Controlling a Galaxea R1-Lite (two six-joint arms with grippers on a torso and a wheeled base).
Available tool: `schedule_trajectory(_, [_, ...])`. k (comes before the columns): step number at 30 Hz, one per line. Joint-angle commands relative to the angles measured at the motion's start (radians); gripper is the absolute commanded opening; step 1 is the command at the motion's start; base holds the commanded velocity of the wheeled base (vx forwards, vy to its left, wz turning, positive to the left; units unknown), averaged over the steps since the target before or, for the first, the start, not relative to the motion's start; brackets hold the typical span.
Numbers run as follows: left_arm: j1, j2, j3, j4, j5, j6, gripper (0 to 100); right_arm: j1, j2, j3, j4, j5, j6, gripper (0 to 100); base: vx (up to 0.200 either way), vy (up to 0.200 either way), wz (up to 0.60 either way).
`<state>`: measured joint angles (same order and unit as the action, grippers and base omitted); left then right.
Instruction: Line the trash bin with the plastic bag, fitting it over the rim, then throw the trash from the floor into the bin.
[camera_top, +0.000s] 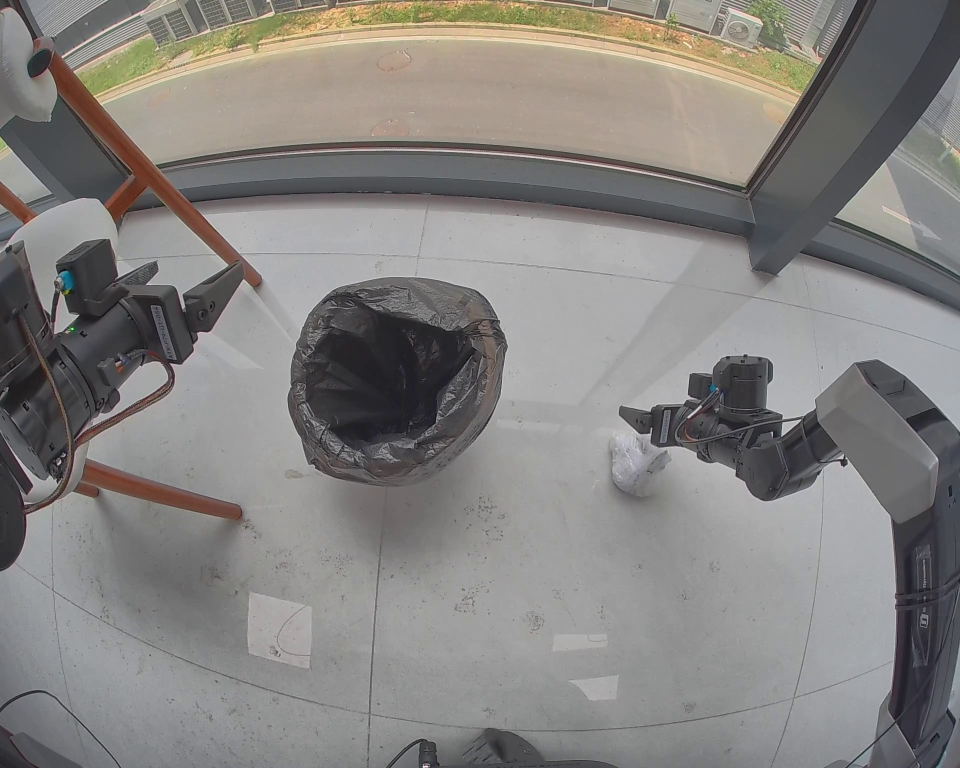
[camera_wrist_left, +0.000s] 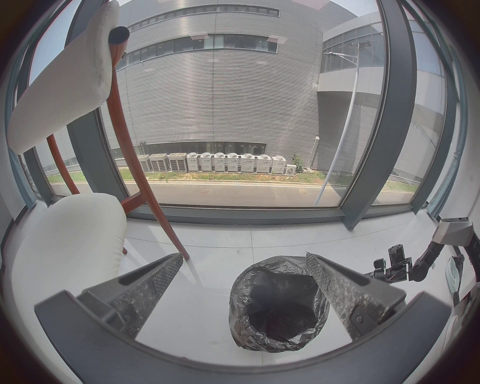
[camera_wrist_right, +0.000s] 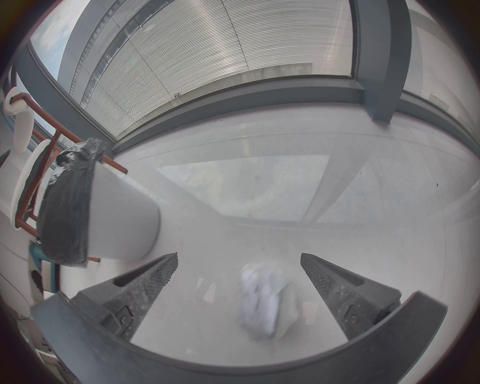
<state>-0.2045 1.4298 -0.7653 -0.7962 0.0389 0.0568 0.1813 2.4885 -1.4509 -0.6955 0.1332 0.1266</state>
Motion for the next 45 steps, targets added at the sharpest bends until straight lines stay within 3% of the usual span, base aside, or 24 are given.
schedule_trajectory(1, [0.002,-0.003,0.0,-0.009,0.002,0.001,100,-0.042,0.13,-0.151,0.028,0.0,-0.041,100,0.0,0.0,0.0])
schedule_trajectory(10, [0.002,0.003,0.0,-0.009,0.002,0.001,100,-0.085,0.151,-0.158,0.076,0.013,-0.071,100,0.0,0.0,0.0])
schedule_trajectory(29, [0.004,-0.003,0.003,-0.009,0.002,0.001,100,-0.062,0.181,-0.111,0.06,0.032,-0.071,100,0.0,0.0,0.0])
schedule_trajectory(30, [0.004,-0.003,0.001,-0.009,0.002,0.001,100,-0.062,0.181,-0.112,0.062,0.032,-0.071,0,0.0,0.0,0.0])
schedule_trajectory(40, [0.004,-0.003,0.0,-0.025,-0.001,0.0,100,-0.042,0.179,-0.126,0.071,0.032,-0.079,0,0.0,0.0,0.0])
schedule_trajectory(45, [0.005,-0.005,0.006,-0.037,-0.002,-0.002,100,-0.003,-0.022,-0.098,0.11,0.034,-0.07,0,0.0,0.0,0.0])
